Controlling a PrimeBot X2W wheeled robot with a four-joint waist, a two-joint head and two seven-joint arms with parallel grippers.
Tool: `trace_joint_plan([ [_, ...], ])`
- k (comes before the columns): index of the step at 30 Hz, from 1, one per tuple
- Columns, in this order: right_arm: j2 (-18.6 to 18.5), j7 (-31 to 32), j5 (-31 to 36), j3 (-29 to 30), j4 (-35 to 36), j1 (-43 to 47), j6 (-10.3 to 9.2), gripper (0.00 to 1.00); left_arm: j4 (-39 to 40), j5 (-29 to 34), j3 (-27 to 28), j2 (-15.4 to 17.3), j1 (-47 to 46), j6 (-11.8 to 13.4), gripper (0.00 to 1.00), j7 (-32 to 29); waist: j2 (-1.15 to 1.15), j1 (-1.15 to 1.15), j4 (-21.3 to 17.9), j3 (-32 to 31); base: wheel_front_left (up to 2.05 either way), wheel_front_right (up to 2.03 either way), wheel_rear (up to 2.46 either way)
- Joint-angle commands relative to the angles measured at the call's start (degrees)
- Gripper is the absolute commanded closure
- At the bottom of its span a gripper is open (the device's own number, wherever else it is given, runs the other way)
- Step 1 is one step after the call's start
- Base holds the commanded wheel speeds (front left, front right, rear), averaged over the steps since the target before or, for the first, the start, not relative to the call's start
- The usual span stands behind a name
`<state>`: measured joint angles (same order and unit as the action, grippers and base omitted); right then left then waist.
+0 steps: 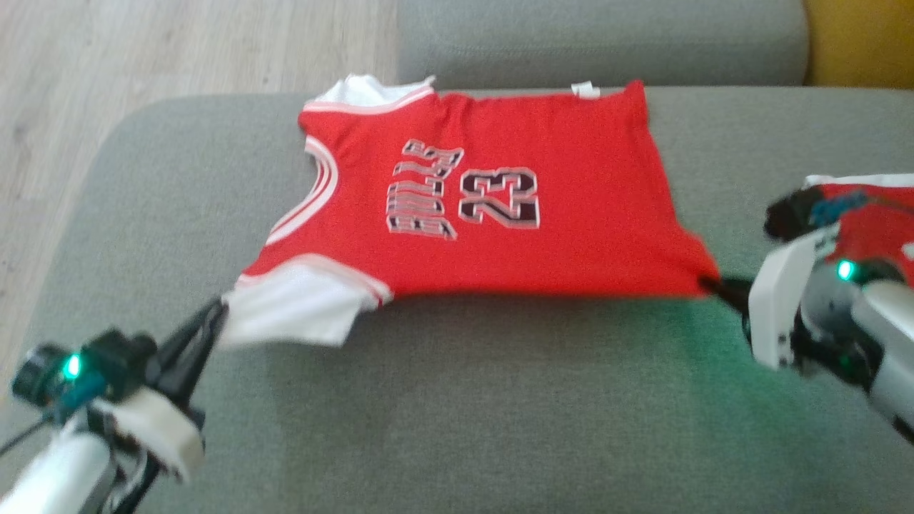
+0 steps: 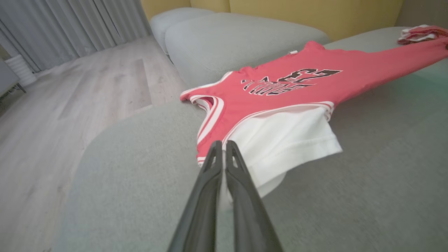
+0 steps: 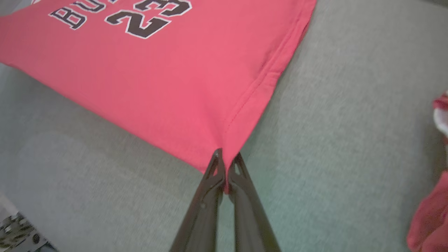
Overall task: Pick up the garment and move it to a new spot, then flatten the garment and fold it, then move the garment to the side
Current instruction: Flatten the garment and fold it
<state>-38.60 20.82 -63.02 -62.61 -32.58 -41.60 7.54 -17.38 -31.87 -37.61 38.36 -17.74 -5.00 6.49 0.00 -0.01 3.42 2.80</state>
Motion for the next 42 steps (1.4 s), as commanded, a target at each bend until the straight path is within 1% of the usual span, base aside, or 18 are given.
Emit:
trace_joint_plan([
  [1, -3.53, 0.77, -1.4, -0.39, 2.81, 1.03, -0.05, 1.0, 3.21, -1.23, 2.79, 4.01, 0.12, 0.82, 1.0, -1.14, 0.0, 0.01, -0.66, -1.13, 0.0, 0.0, 0.0],
  [6, -8.41, 3.45, -6.88, -1.96, 9.51, 4.08, -0.05, 1.0, 12.13, -3.62, 2.71, 7.62, 6.99, 3.26, 1.0, -5.26, 0.0, 0.01, -1.36, -2.36, 0.0, 0.0, 0.0],
  [10, -10.97, 3.7, -9.45, -1.84, 12.89, 5.46, -0.05, 1.0, 17.06, -4.1, 3.51, 9.02, 8.54, 5.53, 1.0, -6.55, 0.0, 0.01, -1.53, -2.28, 0.0, 0.0, 0.0],
  [13, -11.33, 2.55, -10.23, -0.83, 13.73, 5.28, -0.05, 1.0, 18.55, -3.59, 3.83, 9.17, 7.62, 6.46, 1.0, -7.13, 0.0, 0.01, -1.62, -1.46, 0.0, 0.0, 0.0],
  [18, -10.3, 0.25, -10.76, 1.13, 13.63, 4.3, -0.05, 1.0, 17.98, -3.83, 4.82, 7.21, 3.81, 7.3, 1.0, -7.44, 0.0, 0.01, -1.52, 0.69, 0.0, 0.0, 0.0],
  [21, -9.78, -0.25, -10.42, 1.68, 13.38, 3.53, -0.05, 1.0, 17.31, -3.49, 4.85, 6.73, 1.89, 7.05, 1.0, -7.73, 0.0, 0.01, -1.65, 1.74, 0.0, 0.0, 0.0],
  [25, -8.53, -0.59, -9.84, 2.76, 12.44, 1.67, -0.05, 1.0, 15.08, -3.05, 5.06, 6.35, -2.3, 5.95, 1.0, -8.58, 0.0, 0.01, -1.98, 3.85, 0.0, 0.0, 0.0],
  [34, -5.01, -0.22, -8.53, 4.2, 8.47, -2.28, -0.05, 1.0, 7.78, -2.34, 4.01, 5.05, -12.46, 1.97, 1.0, -12.47, 0.0, 0.01, -2.52, 7.87, 0.0, 0.0, 0.0],
  [42, -1.68, 0.29, -6.81, 4.11, 4.83, -5.75, -0.05, 1.0, 0.47, -0.24, 0.91, 3.26, -19.98, -0.68, 1.0, -14.56, 0.0, 0.01, -3.24, 11.11, 0.0, 0.0, 0.0],
])
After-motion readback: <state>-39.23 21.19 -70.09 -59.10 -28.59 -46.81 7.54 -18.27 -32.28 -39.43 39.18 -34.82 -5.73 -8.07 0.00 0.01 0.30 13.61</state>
